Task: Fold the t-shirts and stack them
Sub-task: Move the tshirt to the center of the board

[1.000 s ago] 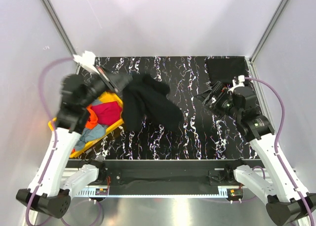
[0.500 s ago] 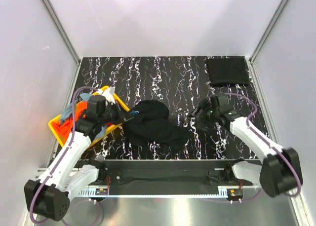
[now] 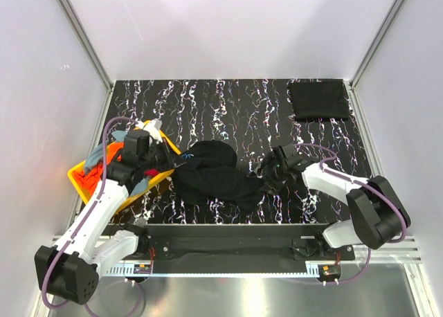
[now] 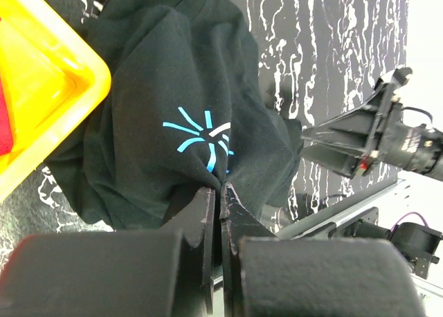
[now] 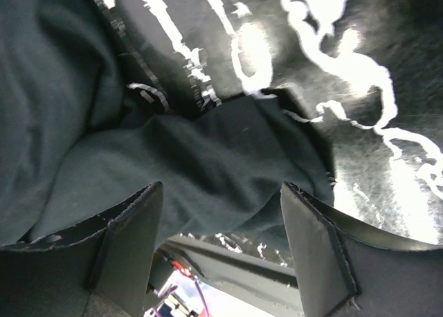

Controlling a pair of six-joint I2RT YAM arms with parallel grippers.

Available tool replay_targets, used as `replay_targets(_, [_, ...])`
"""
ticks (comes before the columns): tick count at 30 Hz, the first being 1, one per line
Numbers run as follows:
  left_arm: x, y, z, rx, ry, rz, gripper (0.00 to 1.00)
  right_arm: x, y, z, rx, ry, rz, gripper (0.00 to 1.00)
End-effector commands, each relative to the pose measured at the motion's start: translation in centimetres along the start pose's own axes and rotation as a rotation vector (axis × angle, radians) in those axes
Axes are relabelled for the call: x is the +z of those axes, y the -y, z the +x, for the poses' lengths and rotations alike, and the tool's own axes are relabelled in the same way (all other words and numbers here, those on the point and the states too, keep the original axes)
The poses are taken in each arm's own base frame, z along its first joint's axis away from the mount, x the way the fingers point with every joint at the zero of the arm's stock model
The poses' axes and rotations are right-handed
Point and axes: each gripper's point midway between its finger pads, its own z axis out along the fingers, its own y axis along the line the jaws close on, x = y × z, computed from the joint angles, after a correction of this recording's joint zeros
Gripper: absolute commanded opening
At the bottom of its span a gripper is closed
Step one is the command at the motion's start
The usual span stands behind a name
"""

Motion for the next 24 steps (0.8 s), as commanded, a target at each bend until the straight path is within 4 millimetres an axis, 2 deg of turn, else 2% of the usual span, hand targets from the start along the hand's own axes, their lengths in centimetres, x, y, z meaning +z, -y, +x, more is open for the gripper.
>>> replay_targets(1, [-0.5,1.8,-2.7,0.045,0.081,0.034,0.00,0.9,0.2,-1.1,0.030,0.079,0.011,0.75])
replay_targets(5, [-0.3,2.3,-3.1,0.038,0.088,0.059,0.00,1.5,0.3,-2.1,0.017,0.118,0.027,0.72])
replay_targets(9, [-0.1,2.5,-3.4,0.037,0.089,0.063,0.00,2.2,0.2,-2.2,0.018,0.110,0.042,0.70])
replay_targets(12, [0.2,2.4,-3.4,0.035,0.085,0.060,0.00,2.8,0.9,-1.9,0.036,0.094,0.070,0.66])
replay_targets(13, [0.3,2.4,-3.4,0.035,0.084,0.059,0.00,2.9,0.9,-1.9,0.035,0.093,0.073,0.61])
replay_targets(14, [0.3,2.3,-3.3,0.032,0.081,0.058,0.00,3.1,1.1,-2.0,0.031,0.093,0.078,0.45])
replay_targets(16, [0.6,2.3,-3.5,0.035,0.089,0.059,0.00,2.8,0.6,-2.3,0.001,0.106,0.068,0.27])
replay_targets(17, [0.6,2.4,-3.7,0.036,0.097,0.061,0.00,2.4,-0.3,-2.8,-0.011,0.128,0.046,0.10])
replay_targets(18, [1.0,2.4,-3.9,0.035,0.098,0.059,0.00,2.1,-1.0,-3.7,-0.021,0.168,0.034,0.02])
replay_targets(19, [1.3,2.9,-5.0,0.050,0.131,0.080,0.00,1.5,-1.1,-4.3,-0.053,0.186,0.045,0.00])
replay_targets(20, [1.2,3.8,-6.4,0.063,0.167,0.100,0.00,0.0,-3.6,-5.8,-0.072,0.234,-0.004,0.00])
replay_targets(21, [2.2,3.9,-7.5,0.060,0.173,0.090,0.00,-1.3,-4.3,-8.1,-0.068,0.301,-0.002,0.00])
replay_targets(22, [2.4,4.9,-9.0,0.071,0.197,0.109,0.00,-2.7,-4.2,-9.2,-0.113,0.325,0.032,0.00])
replay_targets(23, [0.9,8.4,-12.8,0.110,0.266,0.173,0.00,-5.8,-7.9,-11.1,-0.138,0.396,-0.043,0.00])
replay_targets(24, [1.7,9.3,-14.2,0.113,0.255,0.185,0.00,-7.9,-8.8,-13.0,-0.146,0.462,-0.045,0.00])
